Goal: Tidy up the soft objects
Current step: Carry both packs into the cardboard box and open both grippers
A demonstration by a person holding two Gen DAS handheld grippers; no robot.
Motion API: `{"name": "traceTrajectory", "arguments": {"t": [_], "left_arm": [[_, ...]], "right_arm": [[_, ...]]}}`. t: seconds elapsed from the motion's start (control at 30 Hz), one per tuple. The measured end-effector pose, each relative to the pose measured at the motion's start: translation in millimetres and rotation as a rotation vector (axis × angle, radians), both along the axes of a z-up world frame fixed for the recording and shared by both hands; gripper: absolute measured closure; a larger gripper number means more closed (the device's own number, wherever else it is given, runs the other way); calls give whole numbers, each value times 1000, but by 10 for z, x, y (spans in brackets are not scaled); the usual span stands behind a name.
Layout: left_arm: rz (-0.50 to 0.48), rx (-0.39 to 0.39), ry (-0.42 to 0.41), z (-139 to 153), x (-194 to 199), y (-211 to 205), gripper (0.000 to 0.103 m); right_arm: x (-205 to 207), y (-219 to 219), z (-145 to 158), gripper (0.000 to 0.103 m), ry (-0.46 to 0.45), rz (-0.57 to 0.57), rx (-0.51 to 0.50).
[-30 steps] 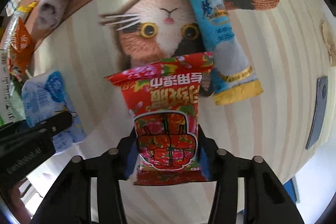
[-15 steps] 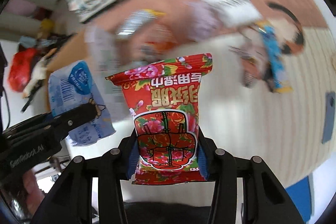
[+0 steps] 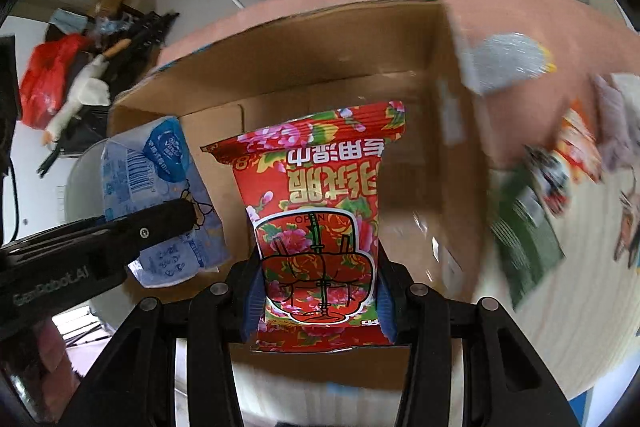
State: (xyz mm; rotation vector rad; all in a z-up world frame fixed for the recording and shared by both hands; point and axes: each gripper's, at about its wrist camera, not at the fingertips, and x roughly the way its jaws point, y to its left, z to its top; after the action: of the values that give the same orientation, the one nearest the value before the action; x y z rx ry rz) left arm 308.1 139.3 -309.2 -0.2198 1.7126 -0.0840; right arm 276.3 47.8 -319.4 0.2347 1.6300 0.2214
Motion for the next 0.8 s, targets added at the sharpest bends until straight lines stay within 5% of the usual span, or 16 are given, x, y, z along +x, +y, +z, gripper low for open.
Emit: {"name": "traceTrajectory", "arguments": {"t": [0.17,0.43,0.5,0.53,0.6,0.8], "left_arm": [[-55,-6,57,-328,254,-27,67],[-78,12,107,-616,386,-60,60],[-81,31,101,-601,375,-30,50],[-82,33,95,-580,359,-9,34],[-74,44,79,-513,324,21,18],[-68,64,15,-201,124,19,3]], "right_arm": [[291,179,-507,55,29,7,-51],[636,436,-876,50,62,50,-92],[670,526,-920,26,59,67,-122],[669,547,-923,9,55,70,-116],[663,607,-902,7,54,65,-104],[547,687,-744,0,37,56,-124]]}}
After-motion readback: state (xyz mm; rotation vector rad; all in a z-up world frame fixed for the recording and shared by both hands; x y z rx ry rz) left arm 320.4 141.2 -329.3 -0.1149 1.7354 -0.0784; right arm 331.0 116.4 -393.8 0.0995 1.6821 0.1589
